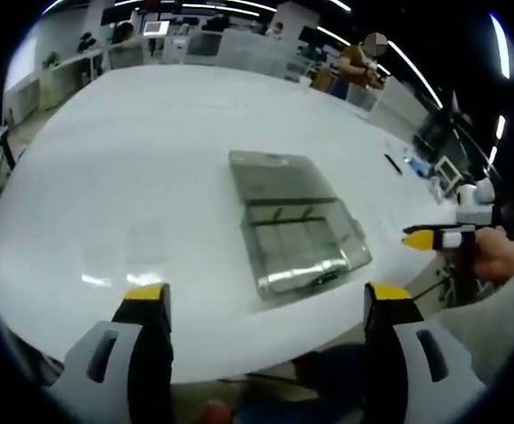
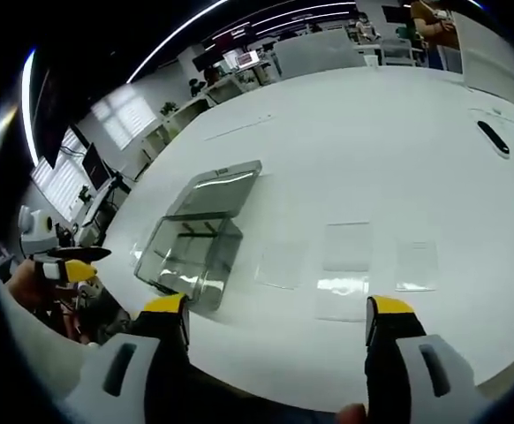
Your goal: Insert the divider into the dual guide fixture by aligning both edges with the guide slots and pushing it downward to the bottom, including one-sided entry, uneven engagement, binding, and posture correction.
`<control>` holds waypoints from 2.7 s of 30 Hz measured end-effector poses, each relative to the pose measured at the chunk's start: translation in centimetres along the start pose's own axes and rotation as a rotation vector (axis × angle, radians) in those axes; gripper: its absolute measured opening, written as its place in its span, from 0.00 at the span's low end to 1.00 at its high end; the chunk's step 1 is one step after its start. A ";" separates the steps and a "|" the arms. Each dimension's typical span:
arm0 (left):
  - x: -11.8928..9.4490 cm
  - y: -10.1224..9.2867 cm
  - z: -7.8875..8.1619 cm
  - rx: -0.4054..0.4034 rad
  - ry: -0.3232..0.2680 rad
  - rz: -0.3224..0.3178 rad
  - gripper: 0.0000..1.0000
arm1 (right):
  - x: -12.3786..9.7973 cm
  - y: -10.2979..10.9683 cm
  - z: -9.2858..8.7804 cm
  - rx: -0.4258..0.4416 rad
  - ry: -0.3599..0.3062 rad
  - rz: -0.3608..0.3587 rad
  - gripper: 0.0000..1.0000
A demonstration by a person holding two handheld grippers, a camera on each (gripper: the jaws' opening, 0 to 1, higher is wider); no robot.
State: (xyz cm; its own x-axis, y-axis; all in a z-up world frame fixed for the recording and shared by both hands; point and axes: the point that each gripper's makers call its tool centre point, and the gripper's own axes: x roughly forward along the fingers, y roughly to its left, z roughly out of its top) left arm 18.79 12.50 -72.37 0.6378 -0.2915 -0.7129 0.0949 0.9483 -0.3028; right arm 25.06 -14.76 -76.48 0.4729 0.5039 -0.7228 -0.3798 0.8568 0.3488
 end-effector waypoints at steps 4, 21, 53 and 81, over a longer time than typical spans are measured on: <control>0.0 -0.3 0.2 0.007 0.001 -0.007 0.87 | 0.4 -0.4 0.1 -0.004 0.006 -0.005 0.77; 0.3 -1.3 0.2 0.027 0.005 -0.028 0.85 | 1.8 -2.4 0.8 0.001 0.018 -0.029 0.70; 1.0 -1.1 0.9 0.022 0.004 -0.042 0.83 | 4.0 -5.4 1.2 -0.032 0.111 -0.106 0.49; 1.6 -0.8 1.3 0.013 0.008 -0.051 0.83 | 4.9 -6.5 0.9 -0.126 0.233 -0.254 0.34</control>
State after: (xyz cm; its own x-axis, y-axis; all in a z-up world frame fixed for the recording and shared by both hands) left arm 20.75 11.45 -72.51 0.6259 -0.3406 -0.7016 0.1374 0.9337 -0.3306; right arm 30.53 -17.80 -81.73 0.3768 0.2261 -0.8983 -0.3757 0.9237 0.0749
